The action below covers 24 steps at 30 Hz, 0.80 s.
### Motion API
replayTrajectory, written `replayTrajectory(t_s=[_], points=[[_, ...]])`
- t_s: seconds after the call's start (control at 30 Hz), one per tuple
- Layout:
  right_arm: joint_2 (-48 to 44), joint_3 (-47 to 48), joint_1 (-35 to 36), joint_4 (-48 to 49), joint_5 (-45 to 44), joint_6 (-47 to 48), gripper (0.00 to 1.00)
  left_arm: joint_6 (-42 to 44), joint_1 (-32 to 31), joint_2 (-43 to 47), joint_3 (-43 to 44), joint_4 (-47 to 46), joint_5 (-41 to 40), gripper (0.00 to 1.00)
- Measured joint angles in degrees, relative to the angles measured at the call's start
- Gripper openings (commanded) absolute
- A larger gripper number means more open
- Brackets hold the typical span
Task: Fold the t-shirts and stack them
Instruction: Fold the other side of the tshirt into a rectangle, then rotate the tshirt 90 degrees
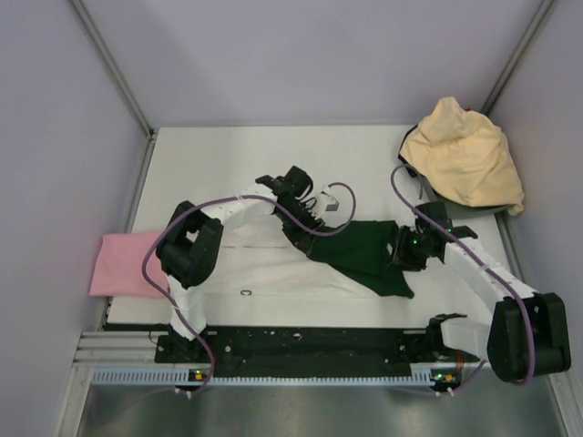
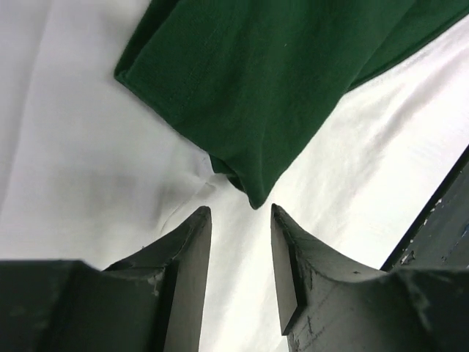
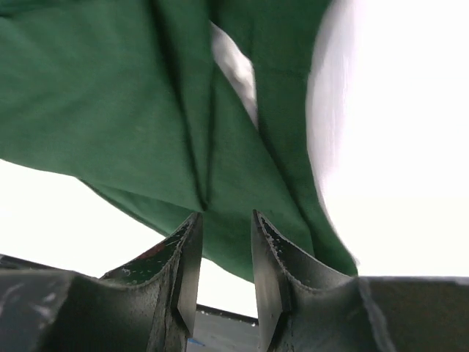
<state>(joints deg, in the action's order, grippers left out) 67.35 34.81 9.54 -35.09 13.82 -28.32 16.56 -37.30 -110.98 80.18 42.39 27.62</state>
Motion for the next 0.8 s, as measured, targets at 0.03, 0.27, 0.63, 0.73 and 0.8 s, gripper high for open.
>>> replayTrajectory(t_s=[0.03, 0.27, 0.63, 0.73, 0.8], points=[[-0.37, 1.33, -0.02, -0.68, -0.66, 0.33, 0.3, 0.61, 0.0, 0.35, 0.83, 0.72, -0.26, 0.42], [0.55, 13.2, -0.02, -1.46, -4.28, 4.33, 0.45, 1.38, -0.61, 3.34, 7.67, 1.18, -0.17, 0.39], [22.8, 27.17, -3.5, 2.43, -7.74, 10.4, 0.43, 7.23, 15.65, 10.58, 2.05, 0.46, -14.97, 0.45], [28.5, 27.74, -3.72, 2.64, -7.48, 11.37, 0.36, 9.86, 25.29, 13.9, -2.82, 0.04, -18.84, 0.39], [32.11, 28.52, -3.72, 2.71, -6.69, 11.8, 0.26, 11.8, 30.93, 15.08, -5.95, -0.68, -20.68, 0.37]])
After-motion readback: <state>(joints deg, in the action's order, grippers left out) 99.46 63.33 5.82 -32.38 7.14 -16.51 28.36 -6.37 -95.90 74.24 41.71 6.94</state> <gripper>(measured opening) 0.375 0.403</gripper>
